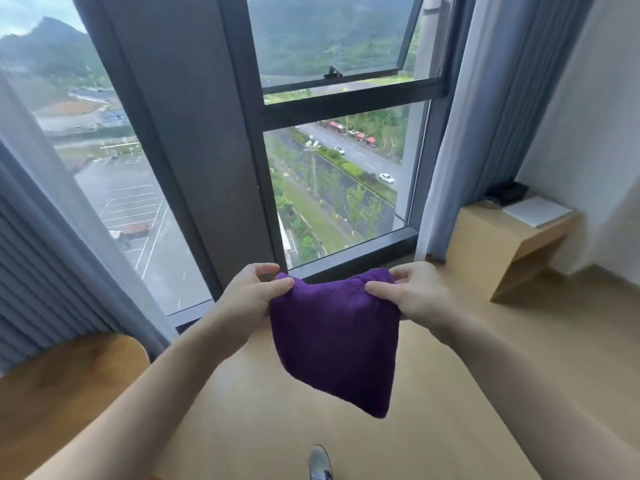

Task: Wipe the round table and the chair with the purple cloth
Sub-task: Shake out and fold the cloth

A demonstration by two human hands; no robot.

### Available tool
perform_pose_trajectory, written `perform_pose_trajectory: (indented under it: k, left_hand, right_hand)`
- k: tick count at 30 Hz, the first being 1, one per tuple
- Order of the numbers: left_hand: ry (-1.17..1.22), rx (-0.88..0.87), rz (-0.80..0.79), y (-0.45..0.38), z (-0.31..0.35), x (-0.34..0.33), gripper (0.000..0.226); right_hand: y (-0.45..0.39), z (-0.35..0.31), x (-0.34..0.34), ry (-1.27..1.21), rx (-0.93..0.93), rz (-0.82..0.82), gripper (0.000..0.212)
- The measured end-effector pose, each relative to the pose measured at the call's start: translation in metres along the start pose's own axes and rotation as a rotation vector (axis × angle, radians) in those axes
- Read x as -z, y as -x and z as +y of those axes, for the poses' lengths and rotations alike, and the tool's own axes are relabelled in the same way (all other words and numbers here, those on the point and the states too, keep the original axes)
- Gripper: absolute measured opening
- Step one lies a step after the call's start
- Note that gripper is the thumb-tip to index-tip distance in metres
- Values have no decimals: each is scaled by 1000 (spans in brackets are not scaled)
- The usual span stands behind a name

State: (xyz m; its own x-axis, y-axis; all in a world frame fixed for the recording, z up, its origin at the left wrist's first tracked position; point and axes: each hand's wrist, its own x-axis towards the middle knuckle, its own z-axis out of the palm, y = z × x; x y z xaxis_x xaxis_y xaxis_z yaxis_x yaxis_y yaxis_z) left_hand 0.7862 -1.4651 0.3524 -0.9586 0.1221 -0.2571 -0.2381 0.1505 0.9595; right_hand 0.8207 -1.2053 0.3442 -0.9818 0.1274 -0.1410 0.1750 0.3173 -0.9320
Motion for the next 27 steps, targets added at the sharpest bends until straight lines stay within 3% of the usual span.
perform_pose_trajectory:
  k: [2, 4, 5, 8, 12, 14, 18, 22, 25, 27]
  left_hand:
    - [-25, -37, -136, -28, 14, -21, 60]
    - [-41, -76, -260, -57, 27, -44, 62]
    - [-57, -91, -289, -73, 33, -55, 64]
    - [-229, -172, -334, -126, 50, -92, 70]
    - [-607, -376, -374, -196, 65, -139, 69]
    - [-789, -518, -382, -230, 73, -163, 60]
    - [-1019, -759, -423, -298, 95, -215, 23]
    - [-873, -821, -707, -340, 117, -274, 23]
    - [-562, -616, -957, -358, 128, -320, 28]
    - [-374, -463, -1067, -368, 129, -353, 32]
  right_hand:
    - [-18, 8, 18, -22, -11, 157, 18]
    - [-36, 14, 37, -86, 4, 251, 32]
    - [-47, 16, 47, -110, 33, 262, 28]
    - [-78, 22, 78, -140, 74, 175, 24]
    - [-119, 31, 117, 10, 13, 66, 69]
    - [-141, 33, 130, 149, -20, 156, 65]
    - [-168, 46, 165, 414, -20, 467, 30]
    - [-168, 62, 222, 328, -117, 566, 7]
    - [-158, 68, 270, 60, -145, 533, 3]
    - [-154, 74, 298, -98, -121, 544, 12]
